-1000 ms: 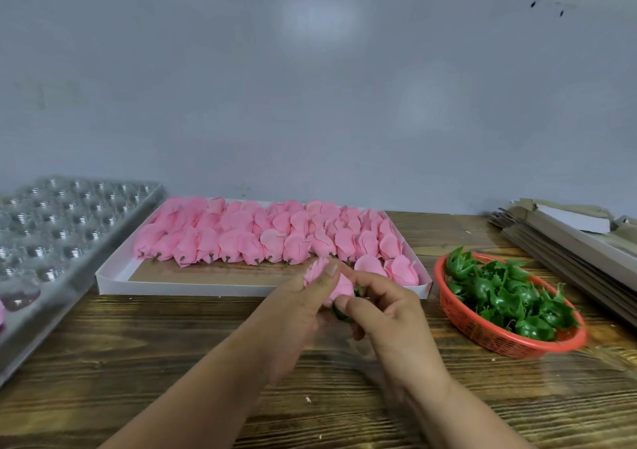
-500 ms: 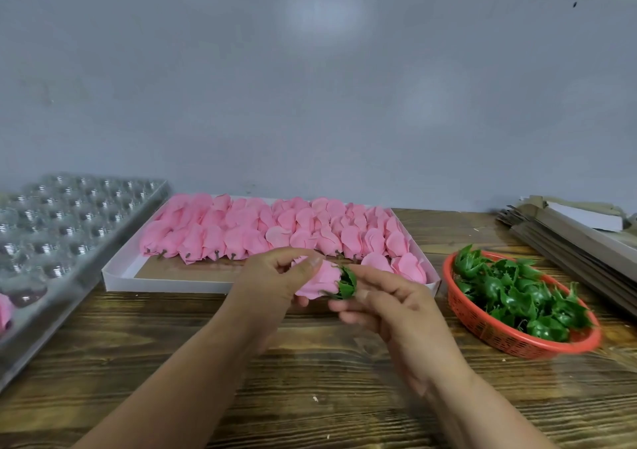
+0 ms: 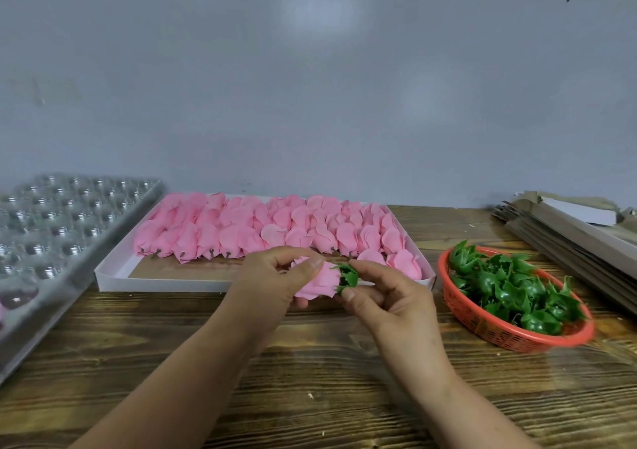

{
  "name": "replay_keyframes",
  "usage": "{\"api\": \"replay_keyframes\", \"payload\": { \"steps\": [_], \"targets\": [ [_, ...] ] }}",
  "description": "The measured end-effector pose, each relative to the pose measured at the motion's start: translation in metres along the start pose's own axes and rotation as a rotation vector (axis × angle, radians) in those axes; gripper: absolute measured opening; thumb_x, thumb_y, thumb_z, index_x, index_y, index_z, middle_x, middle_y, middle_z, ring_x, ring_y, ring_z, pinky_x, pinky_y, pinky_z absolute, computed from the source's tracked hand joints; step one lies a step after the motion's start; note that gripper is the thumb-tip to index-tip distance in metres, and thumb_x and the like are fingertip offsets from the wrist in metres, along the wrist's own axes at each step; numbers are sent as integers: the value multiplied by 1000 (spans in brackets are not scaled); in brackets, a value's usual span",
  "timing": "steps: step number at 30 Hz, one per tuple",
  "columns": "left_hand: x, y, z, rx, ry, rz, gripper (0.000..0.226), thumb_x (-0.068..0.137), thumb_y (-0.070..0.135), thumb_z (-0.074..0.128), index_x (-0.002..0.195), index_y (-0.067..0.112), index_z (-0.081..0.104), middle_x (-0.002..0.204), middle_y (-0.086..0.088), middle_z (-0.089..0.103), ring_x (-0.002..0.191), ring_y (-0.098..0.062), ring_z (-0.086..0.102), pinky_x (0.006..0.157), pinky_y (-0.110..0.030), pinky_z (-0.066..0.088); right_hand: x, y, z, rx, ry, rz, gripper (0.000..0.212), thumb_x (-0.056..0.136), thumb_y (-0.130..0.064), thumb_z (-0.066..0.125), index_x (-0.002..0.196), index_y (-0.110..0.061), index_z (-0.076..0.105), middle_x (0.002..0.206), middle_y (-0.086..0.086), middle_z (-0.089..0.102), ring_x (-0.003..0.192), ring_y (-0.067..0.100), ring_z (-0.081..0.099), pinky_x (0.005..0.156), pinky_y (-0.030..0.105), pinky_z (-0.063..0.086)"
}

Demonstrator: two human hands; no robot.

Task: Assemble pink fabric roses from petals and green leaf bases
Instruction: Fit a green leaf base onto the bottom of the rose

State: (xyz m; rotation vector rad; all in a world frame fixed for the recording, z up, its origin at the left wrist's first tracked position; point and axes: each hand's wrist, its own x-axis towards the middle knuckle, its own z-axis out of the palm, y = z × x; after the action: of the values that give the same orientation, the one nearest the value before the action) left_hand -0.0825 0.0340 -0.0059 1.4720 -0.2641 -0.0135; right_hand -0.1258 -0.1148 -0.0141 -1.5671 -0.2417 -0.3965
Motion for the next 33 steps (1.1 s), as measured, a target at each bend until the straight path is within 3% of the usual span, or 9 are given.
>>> {"api": "replay_keyframes", "payload": {
  "steps": [8, 10, 12, 14, 16, 19, 24, 33],
  "targets": [
    [-4, 2, 5, 133, 46, 135, 19, 86, 13, 67, 79, 31, 74, 81, 4, 71, 62, 1, 63, 50, -14, 48, 1, 5, -1, -21, 19, -12, 44, 78, 16, 62, 89, -27, 68, 54, -5, 54, 53, 2, 47, 54, 14, 43],
    [-5, 3, 6, 218, 24, 199, 27, 85, 12, 68, 76, 37, 73, 89, 3, 65, 66, -1, 62, 53, -18, 50, 2, 7, -2, -13, 5, -7, 46, 78, 16, 61, 87, -28, 70, 59, 10, 60, 57, 8, 50, 58, 20, 46],
    [-6, 4, 8, 388, 28, 294, 24, 83, 14, 70, 79, 37, 73, 89, 4, 60, 71, -5, 59, 64, -25, 52, 3, 7, -2, 18, -5, 2, 48, 78, 18, 60, 84, -28, 73, 77, 27, 63, 66, 19, 52, 66, 30, 49],
    [-9, 4, 11, 523, 68, 401, 13, 82, 15, 72, 88, 27, 75, 87, 9, 56, 77, -2, 55, 73, -15, 45, 4, 8, -1, 80, 23, 18, 54, 76, 20, 59, 83, -31, 75, 78, 21, 67, 70, 21, 53, 69, 32, 51],
    [-11, 3, 13, 614, 113, 521, 12, 82, 11, 73, 92, 16, 77, 84, 11, 51, 78, 1, 52, 70, -6, 37, 4, 9, -1, 130, 66, 41, 52, 76, 21, 58, 81, -28, 75, 71, 5, 70, 68, 17, 57, 67, 25, 54],
    [-11, 0, 15, 716, 155, 619, 14, 80, 7, 74, 93, 9, 77, 82, 6, 49, 77, -1, 49, 68, -7, 37, 3, 10, 0, 155, 82, 62, 43, 77, 21, 58, 87, -20, 71, 76, 1, 73, 68, 12, 62, 64, 22, 55],
    [-13, -1, 17, 700, 163, 635, 15, 79, 16, 67, 90, 11, 77, 82, 1, 52, 75, -1, 49, 68, -6, 36, 2, 11, 1, 165, 60, 108, 35, 78, 16, 60, 103, -7, 66, 87, 8, 74, 77, 13, 67, 63, 22, 54],
    [-14, -3, 18, 638, 241, 618, 15, 80, 15, 69, 91, 10, 77, 84, 2, 54, 78, -1, 52, 68, -8, 40, 1, 10, 1, 205, 47, 141, 34, 80, 13, 60, 94, -17, 69, 86, 6, 75, 78, 14, 70, 61, 20, 54]
  ]
}}
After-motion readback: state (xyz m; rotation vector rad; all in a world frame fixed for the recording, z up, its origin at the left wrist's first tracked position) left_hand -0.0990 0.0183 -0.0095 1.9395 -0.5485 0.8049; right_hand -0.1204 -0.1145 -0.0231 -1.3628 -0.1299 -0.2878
